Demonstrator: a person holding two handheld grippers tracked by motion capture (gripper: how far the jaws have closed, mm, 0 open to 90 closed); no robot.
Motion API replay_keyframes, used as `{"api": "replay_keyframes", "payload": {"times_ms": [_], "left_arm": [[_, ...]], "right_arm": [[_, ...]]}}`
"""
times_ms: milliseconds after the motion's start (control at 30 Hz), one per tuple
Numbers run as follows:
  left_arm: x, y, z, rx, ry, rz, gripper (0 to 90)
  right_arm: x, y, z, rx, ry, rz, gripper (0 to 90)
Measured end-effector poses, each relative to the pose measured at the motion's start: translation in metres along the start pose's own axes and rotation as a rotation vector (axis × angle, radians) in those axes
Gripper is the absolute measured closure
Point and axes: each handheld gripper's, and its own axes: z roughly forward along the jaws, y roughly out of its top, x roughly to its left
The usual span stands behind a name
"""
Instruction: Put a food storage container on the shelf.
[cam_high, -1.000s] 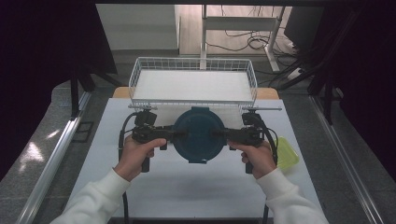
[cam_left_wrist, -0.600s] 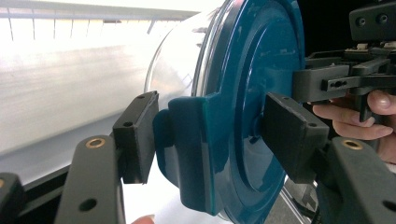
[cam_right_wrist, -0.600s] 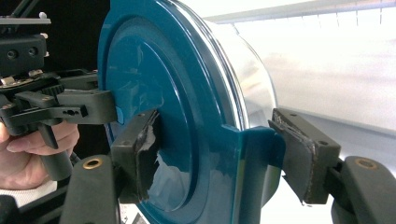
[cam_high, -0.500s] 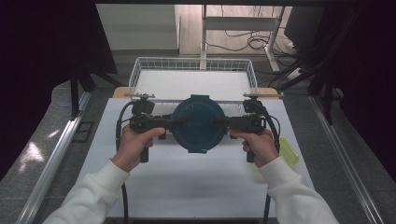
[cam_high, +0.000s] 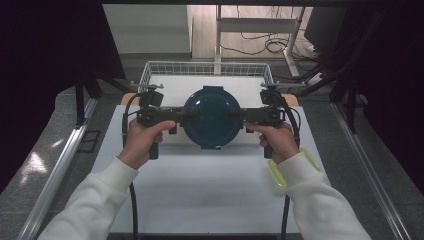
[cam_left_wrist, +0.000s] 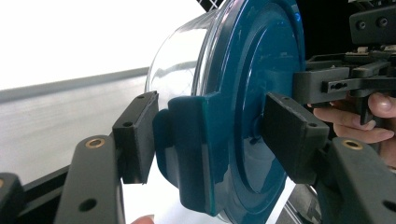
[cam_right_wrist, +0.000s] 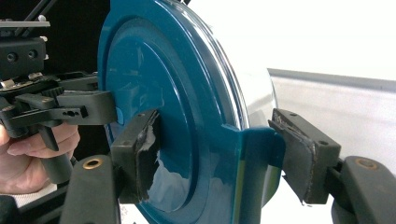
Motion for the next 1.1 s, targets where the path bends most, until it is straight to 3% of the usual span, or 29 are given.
{"api": "replay_keyframes", "payload": {"times_ms": [767, 1100], "left_arm": [[0.014, 0.041, 0.005, -0.011, -0.010, 0.005, 38.1], [0.013, 0.059, 0.005, -0.021, -0.003, 0.023, 38.0]], "right_arm": [[-0.001, 0.043, 0.006, -0.008, -0.012, -0.012, 33.9], [-0.002, 0.059, 0.005, -0.029, -0.002, -0.014, 34.2]]}}
